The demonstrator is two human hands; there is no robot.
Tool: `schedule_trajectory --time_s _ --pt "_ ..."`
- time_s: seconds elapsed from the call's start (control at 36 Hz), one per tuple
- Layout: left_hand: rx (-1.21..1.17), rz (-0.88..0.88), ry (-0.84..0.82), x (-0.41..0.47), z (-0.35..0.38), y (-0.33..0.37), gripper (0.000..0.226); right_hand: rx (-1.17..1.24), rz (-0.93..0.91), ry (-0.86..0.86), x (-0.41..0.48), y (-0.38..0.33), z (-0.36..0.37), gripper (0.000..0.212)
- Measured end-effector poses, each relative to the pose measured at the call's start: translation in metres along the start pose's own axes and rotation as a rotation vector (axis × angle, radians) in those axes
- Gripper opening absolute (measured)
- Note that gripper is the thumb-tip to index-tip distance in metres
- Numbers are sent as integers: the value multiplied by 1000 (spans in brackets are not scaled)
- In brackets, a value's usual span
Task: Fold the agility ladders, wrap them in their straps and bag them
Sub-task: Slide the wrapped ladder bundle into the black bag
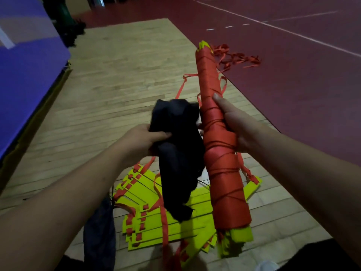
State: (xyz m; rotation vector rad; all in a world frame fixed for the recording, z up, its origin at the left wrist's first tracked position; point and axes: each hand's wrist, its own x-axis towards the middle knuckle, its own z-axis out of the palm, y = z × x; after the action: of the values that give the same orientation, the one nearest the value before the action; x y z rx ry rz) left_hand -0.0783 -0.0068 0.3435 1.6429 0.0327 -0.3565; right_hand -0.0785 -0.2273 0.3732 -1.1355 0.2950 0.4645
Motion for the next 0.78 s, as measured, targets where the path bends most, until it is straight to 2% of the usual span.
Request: schedule_trajectory --time_s 0.08,0.14,0.31,0.42,0.47,0.53,0.56,0.58,0.61,0.67,0.72,0.78 --pt "-280 -38 111 1 -9 6 11 -73 48 -25 -2 5 -1 45" --pt "-369 -44 146 -1 -14 9 10 -86 93 -71 -4 9 3 45" --pt "-434 -95 156 -3 -15 6 24 -67 149 -184 -9 19 29 45" --pt "-371 -116 183 -2 -19 3 37 -93 140 -216 -12 21 43 45" --pt "-242 -141 314 -2 -23 2 47 -92 139 -222 -12 21 46 46" --pt "131 -154 535 -2 -28 -2 67 -64 139 -219 -11 21 48 49" --pt "414 -85 648 -2 -31 -4 70 -37 142 -214 -10 20 49 50" --pt "621 60 724 -7 -31 -1 63 1 146 -206 -10 19 50 50" --pt "691 230 750 -14 -30 6 51 44 151 -199 -10 18 51 49" --pt "554 370 597 -23 -22 17 37 139 147 -183 -11 16 54 51" --pt "302 298 288 -32 -9 22 43 227 135 -168 -10 14 54 54" --pt "254 225 24 -39 1 17 46 281 133 -160 -7 12 55 54"
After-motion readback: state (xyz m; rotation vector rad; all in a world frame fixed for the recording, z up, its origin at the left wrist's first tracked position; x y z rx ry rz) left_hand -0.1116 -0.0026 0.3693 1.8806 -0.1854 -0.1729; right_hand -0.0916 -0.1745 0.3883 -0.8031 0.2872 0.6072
